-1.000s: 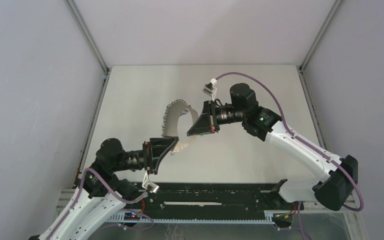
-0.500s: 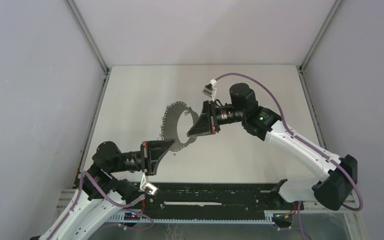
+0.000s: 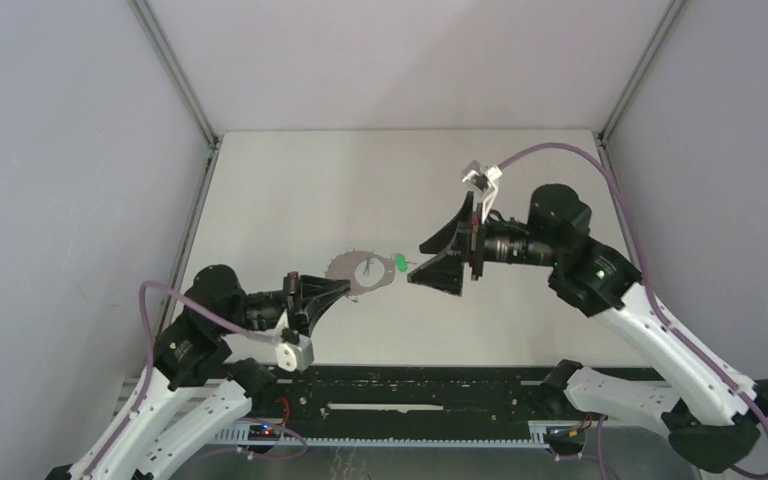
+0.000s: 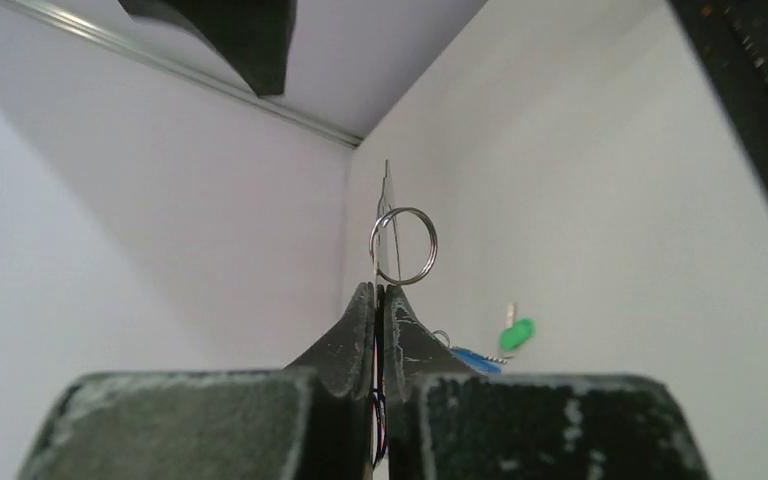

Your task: Put the keys on the keyring

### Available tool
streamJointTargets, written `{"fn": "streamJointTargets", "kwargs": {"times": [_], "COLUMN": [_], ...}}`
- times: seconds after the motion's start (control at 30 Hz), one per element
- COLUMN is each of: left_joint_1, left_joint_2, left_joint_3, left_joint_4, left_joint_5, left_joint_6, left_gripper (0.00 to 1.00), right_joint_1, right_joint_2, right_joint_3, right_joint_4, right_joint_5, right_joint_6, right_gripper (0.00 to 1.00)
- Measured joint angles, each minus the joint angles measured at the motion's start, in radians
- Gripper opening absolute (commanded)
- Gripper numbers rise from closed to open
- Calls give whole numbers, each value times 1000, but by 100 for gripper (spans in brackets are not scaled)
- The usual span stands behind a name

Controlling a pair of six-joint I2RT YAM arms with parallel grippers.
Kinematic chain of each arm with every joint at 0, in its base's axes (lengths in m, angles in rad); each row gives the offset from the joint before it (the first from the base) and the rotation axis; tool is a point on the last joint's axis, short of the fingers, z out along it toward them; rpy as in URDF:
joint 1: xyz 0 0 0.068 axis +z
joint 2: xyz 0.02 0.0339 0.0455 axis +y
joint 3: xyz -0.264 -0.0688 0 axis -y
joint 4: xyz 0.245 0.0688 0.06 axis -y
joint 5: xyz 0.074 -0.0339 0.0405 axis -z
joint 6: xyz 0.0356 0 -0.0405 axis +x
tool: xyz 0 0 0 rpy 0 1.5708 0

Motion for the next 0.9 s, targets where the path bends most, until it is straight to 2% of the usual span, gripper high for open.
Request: {"fn": "streamJointTargets", "kwargs": {"times": [0.13, 0.27, 0.47, 0.57, 0.6, 0.7, 0.77, 0.8, 0.83, 0.87, 0.9], "left_joint_1": [0, 0, 0, 0, 0, 0, 0, 0, 0, 0, 1], "left_joint_2": [51, 80, 120, 129, 130, 134, 134, 134, 134, 134, 134], "left_joint_3": [68, 107, 174, 193, 197, 203, 203, 204, 204, 205, 205], "left_joint_4": [-51, -76, -80, -80, -80, -80, -82, -85, -90, -95, -96], "left_joint_5": [19, 55, 105, 128, 134, 148, 159, 162, 163, 163, 154], "left_joint_6": [-183, -329, -483, -531, -540, -567, -578, -584, -585, -584, -585], "left_gripper": [0, 0, 0, 0, 0, 0, 0, 0, 1, 12, 21], "right_joint_1": [142, 253, 341, 385, 394, 420, 432, 438, 444, 449, 455], "right_joint_2": [-81, -76, 13, 48, 55, 76, 85, 90, 93, 97, 98], "right_joint_3": [0, 0, 0, 0, 0, 0, 0, 0, 0, 0, 0], "right_joint_4": [-21, -28, -26, -21, -17, 5, 19, 29, 39, 48, 51], "right_joint_5": [110, 146, 163, 190, 201, 243, 260, 270, 277, 283, 285], "right_joint_6": [-254, -460, -634, -673, -680, -694, -697, -696, -695, -692, -688], "right_gripper": [100, 100, 96, 89, 85, 63, 41, 24, 11, 0, 0]}}
